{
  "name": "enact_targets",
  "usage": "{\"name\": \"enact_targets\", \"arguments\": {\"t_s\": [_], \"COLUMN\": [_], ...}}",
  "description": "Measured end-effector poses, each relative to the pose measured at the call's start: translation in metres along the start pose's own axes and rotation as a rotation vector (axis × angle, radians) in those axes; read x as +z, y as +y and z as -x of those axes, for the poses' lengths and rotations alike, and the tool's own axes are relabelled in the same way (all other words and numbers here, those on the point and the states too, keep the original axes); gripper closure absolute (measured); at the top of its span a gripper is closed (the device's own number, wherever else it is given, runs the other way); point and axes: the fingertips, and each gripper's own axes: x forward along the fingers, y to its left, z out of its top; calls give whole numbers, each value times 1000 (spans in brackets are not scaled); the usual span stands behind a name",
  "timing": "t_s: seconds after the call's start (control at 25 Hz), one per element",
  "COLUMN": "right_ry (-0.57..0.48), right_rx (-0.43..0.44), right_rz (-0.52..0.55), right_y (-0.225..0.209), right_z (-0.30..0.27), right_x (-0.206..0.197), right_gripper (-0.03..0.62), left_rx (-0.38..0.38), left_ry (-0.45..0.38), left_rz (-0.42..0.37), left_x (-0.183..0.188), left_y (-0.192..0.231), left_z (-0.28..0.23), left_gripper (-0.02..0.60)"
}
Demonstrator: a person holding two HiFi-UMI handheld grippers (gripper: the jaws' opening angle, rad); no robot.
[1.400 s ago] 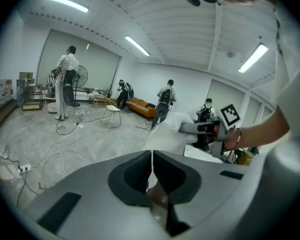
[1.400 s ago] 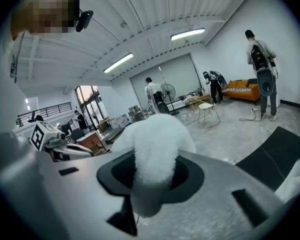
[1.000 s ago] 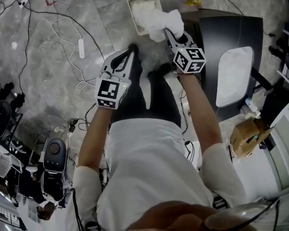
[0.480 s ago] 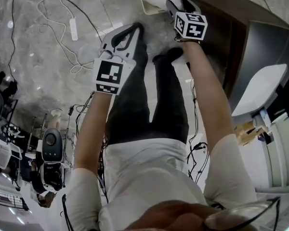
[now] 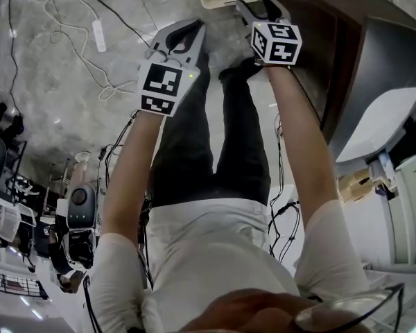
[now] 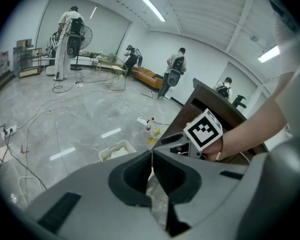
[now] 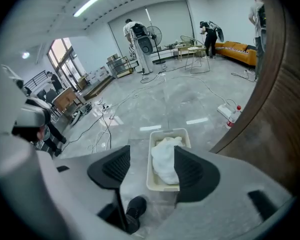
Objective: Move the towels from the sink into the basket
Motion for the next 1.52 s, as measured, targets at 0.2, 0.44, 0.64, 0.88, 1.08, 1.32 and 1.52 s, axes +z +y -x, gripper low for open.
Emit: {"name": "enact_targets", "arguments": {"t_s": [0.2,0.44,0.64,0.88,1.08,1.32,1.52], "right_ry": [-63,-146,-207,-290,-358,-480,-563], "right_rx": [-6,-4,-15,-57,-91,-112,-164], "right_rz": [-54,-78,-66,-40,-25,-14,21], "right_y": [12,21,23,28,34,38,34], "right_z": [52,116,189,288,378,499,583], "right_x": [9,41,73,100,111,132,139], "right_gripper": [385,456,499,536,568,586,591], "left_rx": [-39,-65,-78,-81,-86,-87,-113], "left_ry": [1,-12,-9,-41,-47,-102,-172], "left_rz": [-22,-59,-41,16,-40,-154,-230], "left_x": [22,58,92,132,160,226,275], "left_y": [-29,-59,-94,-135,-175,-214,-256], "left_z": [12,34,68,114,151,204,247], "left_gripper": [571,571,571,571,571,571,571]}}
